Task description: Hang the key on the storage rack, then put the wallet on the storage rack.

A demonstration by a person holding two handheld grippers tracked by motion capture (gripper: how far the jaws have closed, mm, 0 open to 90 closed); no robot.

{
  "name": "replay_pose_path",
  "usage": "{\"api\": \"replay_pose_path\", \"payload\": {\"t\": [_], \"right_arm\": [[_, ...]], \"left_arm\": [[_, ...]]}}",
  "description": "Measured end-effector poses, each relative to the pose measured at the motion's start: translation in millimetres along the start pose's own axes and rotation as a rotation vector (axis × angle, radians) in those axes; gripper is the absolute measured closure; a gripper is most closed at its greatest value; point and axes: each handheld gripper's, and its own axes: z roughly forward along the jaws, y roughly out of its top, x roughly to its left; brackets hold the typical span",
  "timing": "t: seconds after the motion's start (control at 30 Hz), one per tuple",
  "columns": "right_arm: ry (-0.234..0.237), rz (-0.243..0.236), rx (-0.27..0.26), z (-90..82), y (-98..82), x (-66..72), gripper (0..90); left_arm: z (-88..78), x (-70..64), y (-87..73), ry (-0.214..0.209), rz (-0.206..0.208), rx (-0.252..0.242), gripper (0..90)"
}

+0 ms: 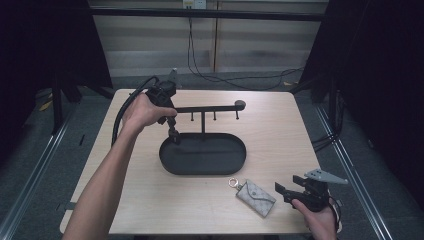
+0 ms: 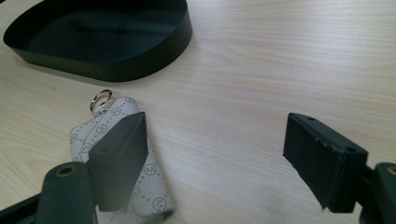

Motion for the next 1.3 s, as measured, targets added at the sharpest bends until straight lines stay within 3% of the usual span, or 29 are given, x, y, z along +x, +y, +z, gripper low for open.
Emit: {"api": "replay_pose_path", "payload": {"t": [0.23,0.37,0.57,0.8,0.9,1.1,1.3], "right_arm": [[0.003,0.004,0.006,2.6,1.1,-0.6,21.9],[-0.003,0.005,0.002,1.6,0.9,-0.5,21.9],[-0.003,0.003,0.002,1.1,0.6,-0.1,21.9],[-0.003,-0.001,0.003,0.9,0.2,0.1,21.9],[-0.002,0.003,0.001,1.0,0.3,-0.3,21.9],[-0.005,0.005,0.003,1.7,0.5,-0.2,21.9],[-0.005,0.005,0.003,1.6,0.5,0.0,21.9]], "left_arm": [[-1.6,-0.4,-3.8,-0.017,0.008,-0.025,37.1],[-6.9,-1.8,-8.5,-0.033,0.017,-0.074,31.8],[-6.8,0.7,-19.0,-0.059,0.031,-0.103,23.9],[-9.7,7.0,-32.1,-0.076,0.021,-0.171,20.3],[-8.8,7.1,-37.4,-0.089,0.051,-0.176,17.4],[-5.8,9.0,-47.3,-0.115,0.071,-0.220,17.5],[-0.9,7.6,-60.8,-0.093,0.098,-0.248,17.6]]}}
